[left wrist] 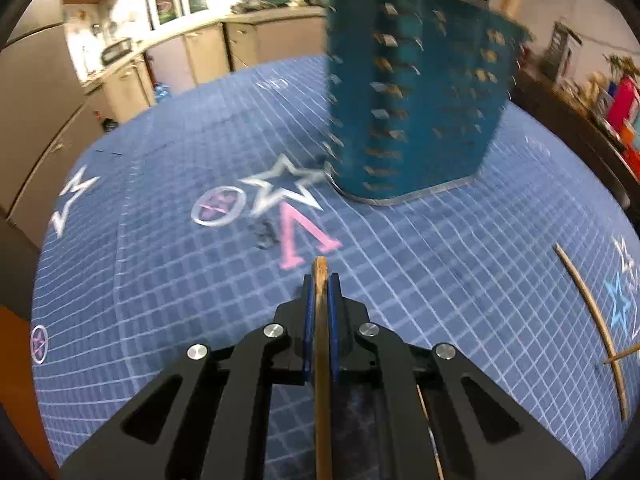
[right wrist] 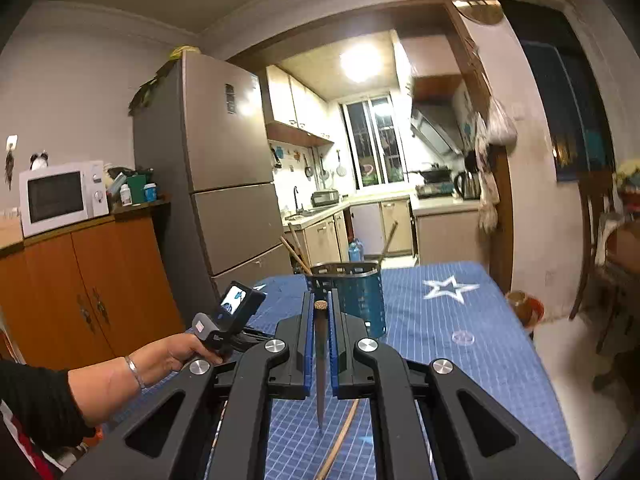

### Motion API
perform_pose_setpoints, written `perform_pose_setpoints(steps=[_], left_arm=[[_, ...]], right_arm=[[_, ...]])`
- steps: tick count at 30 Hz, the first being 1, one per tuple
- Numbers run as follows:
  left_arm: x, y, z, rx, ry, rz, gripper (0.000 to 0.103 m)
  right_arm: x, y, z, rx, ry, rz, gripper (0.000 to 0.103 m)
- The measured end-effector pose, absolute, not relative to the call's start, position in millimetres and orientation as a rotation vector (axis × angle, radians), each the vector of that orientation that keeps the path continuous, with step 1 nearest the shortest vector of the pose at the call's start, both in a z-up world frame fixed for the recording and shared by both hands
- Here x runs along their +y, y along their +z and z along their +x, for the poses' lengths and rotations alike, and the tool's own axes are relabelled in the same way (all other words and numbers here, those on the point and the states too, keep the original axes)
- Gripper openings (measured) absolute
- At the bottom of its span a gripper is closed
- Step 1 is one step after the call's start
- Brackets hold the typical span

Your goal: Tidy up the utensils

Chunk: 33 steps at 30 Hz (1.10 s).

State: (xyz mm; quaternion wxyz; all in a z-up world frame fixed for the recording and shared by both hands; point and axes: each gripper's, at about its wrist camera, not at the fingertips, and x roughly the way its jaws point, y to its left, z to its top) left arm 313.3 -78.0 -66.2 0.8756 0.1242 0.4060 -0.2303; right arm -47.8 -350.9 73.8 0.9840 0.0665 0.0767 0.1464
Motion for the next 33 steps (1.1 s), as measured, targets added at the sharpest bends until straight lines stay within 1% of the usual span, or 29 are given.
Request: perform_pose_setpoints(steps=[4,9,14,19,24,33], left_arm=[[-54.3,-23.4,293.4,0.718,-0.47,0.153,0.005],[-24.5,48.3,243.9,0.476,-0.488,-0.003,0.005],[-13.1,94.7,194.8,0.289,-0.5,-0.105,0.005],[-13.2,103.5,150.7,0.181,-0.515,-0.161,0.005],[-24.6,107.3,109.2,0.038,-0.486,-0.155,0.005],[-44.8,105.5,67.8,-0.096,-0.384,-0.09,0.005]], right_arm=[[-347.0,88.2,-43.4,0.119,0.31,0.102,0.008],[-336.8,102.0,-21.7,0.115,0.357,0.094,0.008],[-321.9,109.0,-0.5,0.129,0.393,0.091,0.008],[-302.2,112.0,6.2,0.137,0.413,0.073,0.008],[-289.0,116.6,2.5,0.126,0.42,0.056,0.008],[-282.7,122.7,-6.7,0.099,0.403,0.041,0.008]])
